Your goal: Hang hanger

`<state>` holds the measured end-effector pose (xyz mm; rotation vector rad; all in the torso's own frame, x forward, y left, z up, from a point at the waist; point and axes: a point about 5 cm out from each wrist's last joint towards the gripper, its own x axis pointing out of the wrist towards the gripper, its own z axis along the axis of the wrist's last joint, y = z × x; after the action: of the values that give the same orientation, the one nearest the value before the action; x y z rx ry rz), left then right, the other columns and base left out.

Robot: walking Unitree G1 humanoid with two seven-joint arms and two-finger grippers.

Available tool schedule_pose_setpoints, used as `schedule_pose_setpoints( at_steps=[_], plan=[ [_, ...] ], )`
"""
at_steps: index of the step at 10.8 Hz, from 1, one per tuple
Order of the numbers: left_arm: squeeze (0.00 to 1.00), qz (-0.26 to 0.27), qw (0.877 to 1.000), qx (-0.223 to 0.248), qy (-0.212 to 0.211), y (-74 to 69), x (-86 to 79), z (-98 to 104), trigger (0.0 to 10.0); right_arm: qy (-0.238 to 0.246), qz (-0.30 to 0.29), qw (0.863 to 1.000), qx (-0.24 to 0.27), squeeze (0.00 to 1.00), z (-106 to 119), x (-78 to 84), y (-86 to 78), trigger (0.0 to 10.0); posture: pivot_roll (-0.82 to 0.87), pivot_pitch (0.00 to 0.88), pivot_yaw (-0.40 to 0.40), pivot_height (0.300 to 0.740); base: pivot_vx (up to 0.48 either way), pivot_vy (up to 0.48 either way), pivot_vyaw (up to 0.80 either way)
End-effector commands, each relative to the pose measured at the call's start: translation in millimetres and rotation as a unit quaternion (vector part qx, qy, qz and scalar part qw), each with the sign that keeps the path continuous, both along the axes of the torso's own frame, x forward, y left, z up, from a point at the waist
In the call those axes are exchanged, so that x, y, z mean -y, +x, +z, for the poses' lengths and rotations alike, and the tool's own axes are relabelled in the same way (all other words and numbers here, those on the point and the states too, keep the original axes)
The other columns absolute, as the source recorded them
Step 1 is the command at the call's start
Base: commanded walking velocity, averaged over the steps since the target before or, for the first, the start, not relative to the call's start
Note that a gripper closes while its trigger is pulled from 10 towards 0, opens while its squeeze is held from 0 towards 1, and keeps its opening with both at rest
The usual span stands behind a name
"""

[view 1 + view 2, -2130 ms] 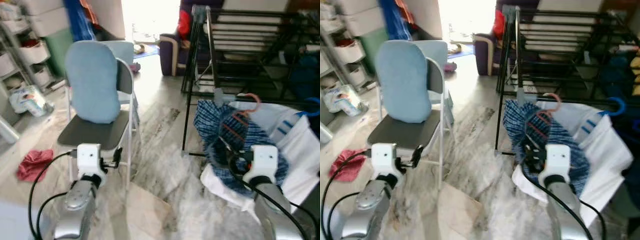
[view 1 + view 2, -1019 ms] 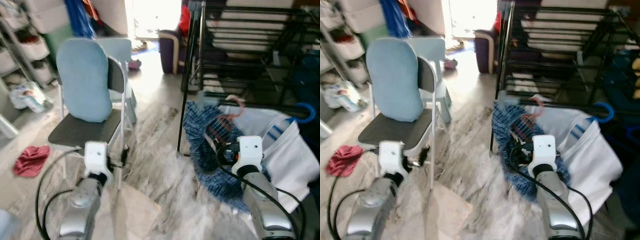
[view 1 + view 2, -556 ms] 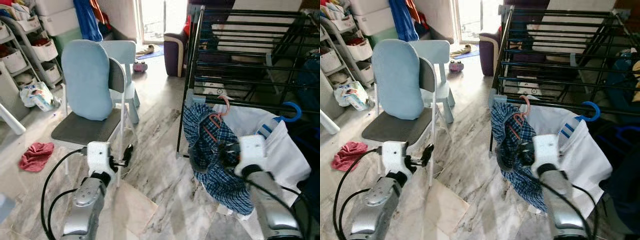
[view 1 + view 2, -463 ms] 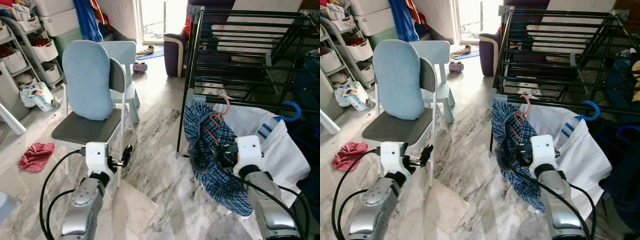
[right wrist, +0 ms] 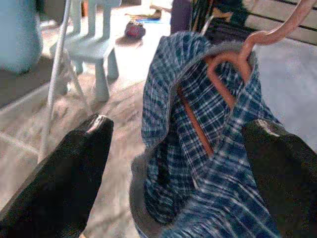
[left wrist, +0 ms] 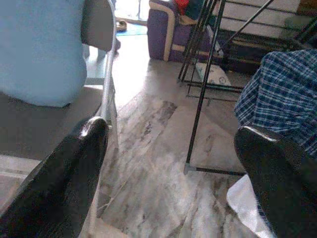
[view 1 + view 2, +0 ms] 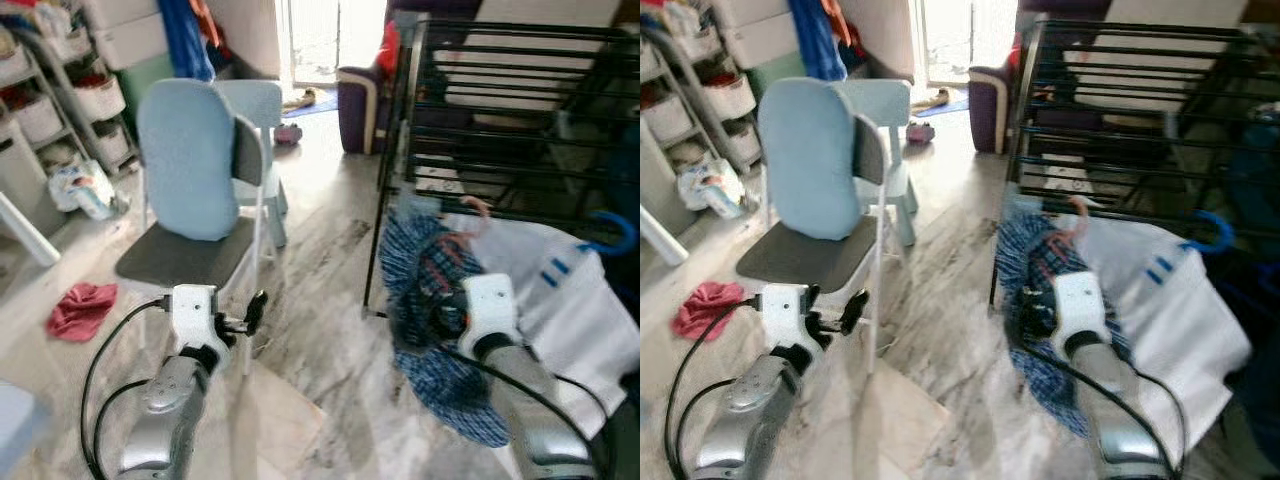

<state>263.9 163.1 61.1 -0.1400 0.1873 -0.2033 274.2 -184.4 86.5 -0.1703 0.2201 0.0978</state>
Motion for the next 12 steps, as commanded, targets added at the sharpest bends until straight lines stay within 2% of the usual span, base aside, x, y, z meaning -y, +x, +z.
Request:
schedule_pose_setpoints(
  at_steps=[1,5,6,8,9,12],
  plan=[
    [0.00,-0.009,1.000,0.001,-0.002,3.1,4.1,2.1,10.0,-0.001,-0.007,1.000,-0.001,0.00,1.2,4.8,-0.5,10.0,-0.20,0.000,0.037,0.740,0.296,0.375,-0.80],
    [0.00,-0.033,0.999,-0.014,-0.001,-0.7,11.9,-3.3,10.0,-0.005,-0.013,1.000,-0.006,0.00,0.2,5.2,-1.3,10.0,-0.20,0.000,0.036,0.740,0.300,0.371,-0.80],
    [0.00,-0.038,0.999,-0.021,0.005,-1.3,13.2,-5.2,10.0,-0.006,-0.013,1.000,-0.005,0.00,0.0,4.8,-1.7,10.0,-0.20,0.000,0.036,0.740,0.255,0.000,-0.46],
    [0.00,-0.051,0.998,-0.035,-0.008,-4.9,18.0,-8.3,10.0,-0.006,-0.010,1.000,-0.007,0.00,-1.4,1.7,-2.3,10.0,-0.19,0.000,0.036,0.740,0.000,0.000,0.00],
    [0.00,-0.060,0.998,-0.033,-0.001,-6.0,20.8,-8.5,10.0,-0.007,-0.007,1.000,-0.009,0.00,-2.3,0.3,-1.9,10.0,-0.19,0.000,0.033,0.740,0.000,0.000,0.00],
    [0.00,-0.050,0.998,-0.030,-0.001,-6.0,21.0,-6.2,10.0,-0.018,-0.006,1.000,-0.021,0.00,-4.4,0.1,-1.4,10.0,-0.19,0.000,0.032,0.740,0.000,0.000,0.00]
  ],
)
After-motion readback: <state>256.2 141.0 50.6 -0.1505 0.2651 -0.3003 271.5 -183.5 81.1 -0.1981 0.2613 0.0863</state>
